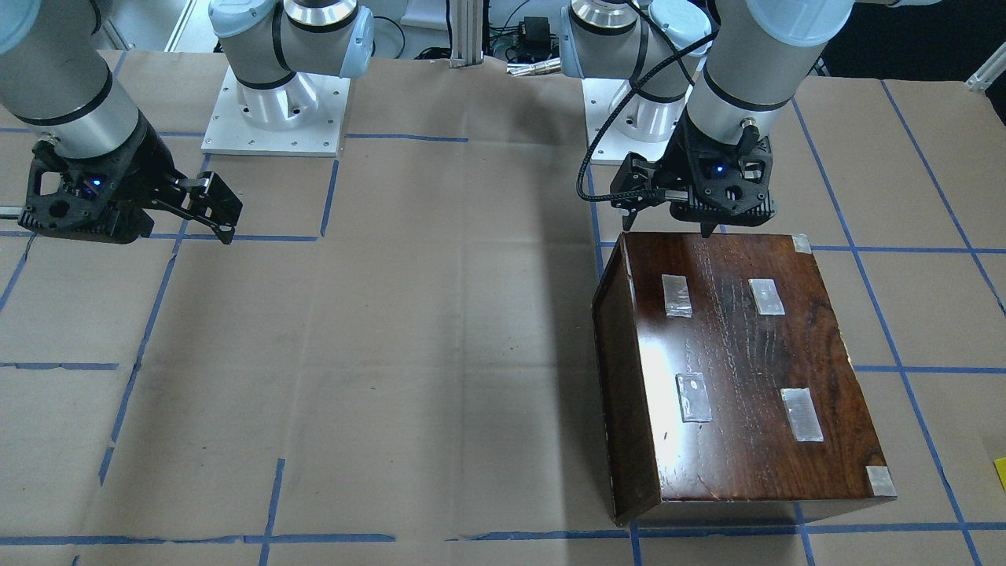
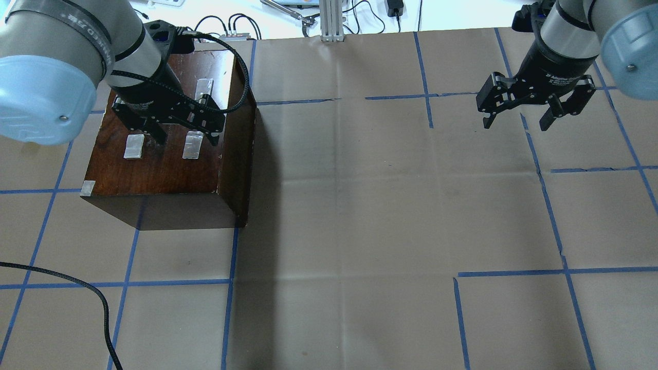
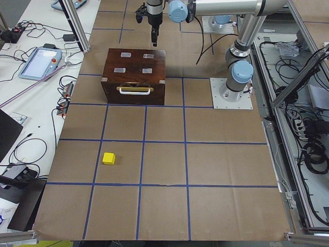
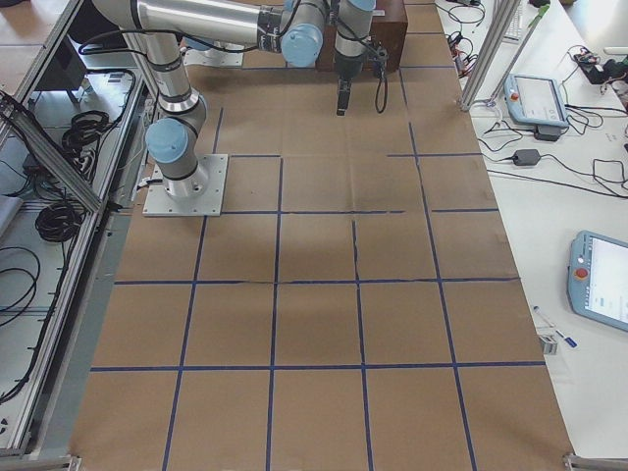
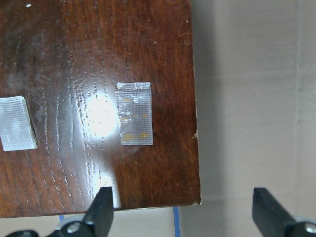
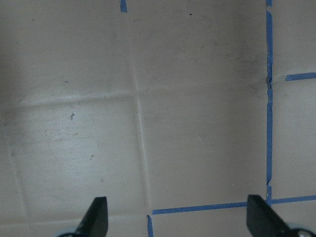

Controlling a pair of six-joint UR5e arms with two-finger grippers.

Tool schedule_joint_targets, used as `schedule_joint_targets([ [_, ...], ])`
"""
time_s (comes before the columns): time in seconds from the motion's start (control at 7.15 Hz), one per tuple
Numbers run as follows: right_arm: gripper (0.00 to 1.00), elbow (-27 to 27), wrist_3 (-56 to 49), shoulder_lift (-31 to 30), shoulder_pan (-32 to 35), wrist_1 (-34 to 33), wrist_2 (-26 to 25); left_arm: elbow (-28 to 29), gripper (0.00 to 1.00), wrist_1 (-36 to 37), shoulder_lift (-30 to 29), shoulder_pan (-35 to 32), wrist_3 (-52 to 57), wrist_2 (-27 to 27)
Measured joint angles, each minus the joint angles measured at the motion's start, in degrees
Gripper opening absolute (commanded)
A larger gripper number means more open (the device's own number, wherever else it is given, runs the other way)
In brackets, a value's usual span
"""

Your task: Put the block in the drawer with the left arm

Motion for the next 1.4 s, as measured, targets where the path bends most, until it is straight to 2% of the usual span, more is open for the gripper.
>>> schedule_joint_targets([
  [1.12, 1.0, 0.0, 0.0, 0.0, 0.0, 0.0, 0.0, 1.4, 0.99, 0.3, -0.5, 0.3, -0.1, 0.6],
  [1.4, 1.0, 0.0, 0.0, 0.0, 0.0, 0.0, 0.0, 1.6, 0.99, 0.4, -0.2, 2.5, 0.1, 0.6],
])
